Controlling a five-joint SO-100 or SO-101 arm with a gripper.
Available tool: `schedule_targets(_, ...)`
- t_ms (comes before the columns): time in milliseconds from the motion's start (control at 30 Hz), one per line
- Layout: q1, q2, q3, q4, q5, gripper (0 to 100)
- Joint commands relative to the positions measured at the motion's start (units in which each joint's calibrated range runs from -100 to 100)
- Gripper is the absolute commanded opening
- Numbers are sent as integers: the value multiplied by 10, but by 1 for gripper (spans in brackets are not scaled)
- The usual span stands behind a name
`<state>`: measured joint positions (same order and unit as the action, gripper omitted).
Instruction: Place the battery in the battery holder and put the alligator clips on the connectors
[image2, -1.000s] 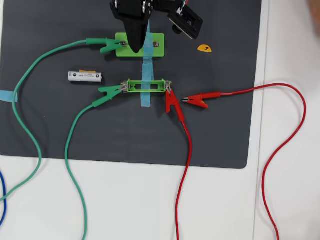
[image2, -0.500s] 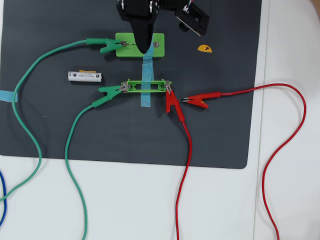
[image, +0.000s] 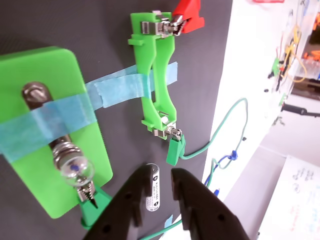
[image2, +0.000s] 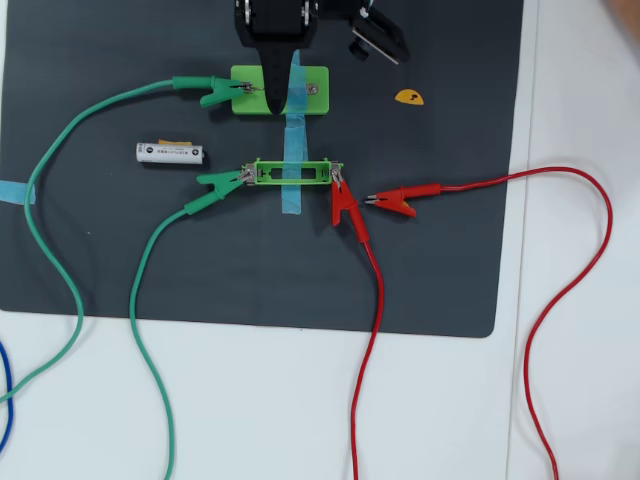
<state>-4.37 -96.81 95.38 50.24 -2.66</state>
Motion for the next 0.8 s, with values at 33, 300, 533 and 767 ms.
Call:
schedule_targets(33, 10, 91, -92, -8, 50, 2)
schedule_targets(300, 112, 378, -329, -1, 97, 2)
schedule_targets(533, 268, 604, -551, 19, 124, 8)
schedule_targets(767, 347, 750, -635, 27, 134, 8)
